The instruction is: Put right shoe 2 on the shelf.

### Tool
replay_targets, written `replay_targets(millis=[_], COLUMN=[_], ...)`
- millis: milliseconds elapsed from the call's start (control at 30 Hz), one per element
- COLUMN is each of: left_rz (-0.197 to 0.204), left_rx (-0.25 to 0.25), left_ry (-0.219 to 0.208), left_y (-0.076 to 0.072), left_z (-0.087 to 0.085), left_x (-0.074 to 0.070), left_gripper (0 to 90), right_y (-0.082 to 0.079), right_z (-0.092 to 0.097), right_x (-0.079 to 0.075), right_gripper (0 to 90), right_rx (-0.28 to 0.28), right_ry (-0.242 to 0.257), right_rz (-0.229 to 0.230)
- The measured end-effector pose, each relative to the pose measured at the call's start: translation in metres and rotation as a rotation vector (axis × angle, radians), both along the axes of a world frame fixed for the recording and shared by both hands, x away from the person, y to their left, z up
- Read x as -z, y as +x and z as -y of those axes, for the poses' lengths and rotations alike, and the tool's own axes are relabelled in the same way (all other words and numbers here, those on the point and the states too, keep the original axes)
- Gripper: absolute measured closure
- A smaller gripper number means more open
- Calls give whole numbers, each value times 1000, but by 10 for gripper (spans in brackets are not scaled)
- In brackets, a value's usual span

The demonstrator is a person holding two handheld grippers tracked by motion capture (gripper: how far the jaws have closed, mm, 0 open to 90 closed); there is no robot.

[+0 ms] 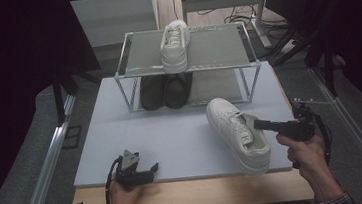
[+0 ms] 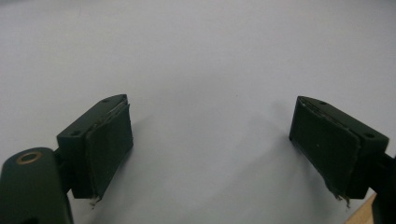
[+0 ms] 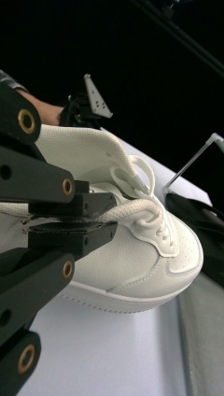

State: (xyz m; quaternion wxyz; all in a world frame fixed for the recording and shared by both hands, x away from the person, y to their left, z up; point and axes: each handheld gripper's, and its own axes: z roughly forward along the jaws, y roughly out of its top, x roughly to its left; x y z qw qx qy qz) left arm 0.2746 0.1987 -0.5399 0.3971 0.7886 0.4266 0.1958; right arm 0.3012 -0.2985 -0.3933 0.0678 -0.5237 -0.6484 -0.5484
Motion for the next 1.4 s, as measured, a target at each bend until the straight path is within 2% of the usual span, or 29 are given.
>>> replay_targets(millis=[700, 1100, 1400], left_rz=[-2, -2, -1], left_rx=[2, 3, 3], left_ry=[1, 4, 3], left_y=[0, 0, 0], left_z=[0, 0, 0], left_x=[0, 0, 0], left_gripper=[127, 127, 127], right_y=[10, 17, 30], right_z=[-3, -8, -14], right_x=[-38, -70, -93], right_gripper=[866, 866, 866], right_rx=[5, 9, 31], right_ry=[95, 123, 140], right_rz=[40, 70, 101])
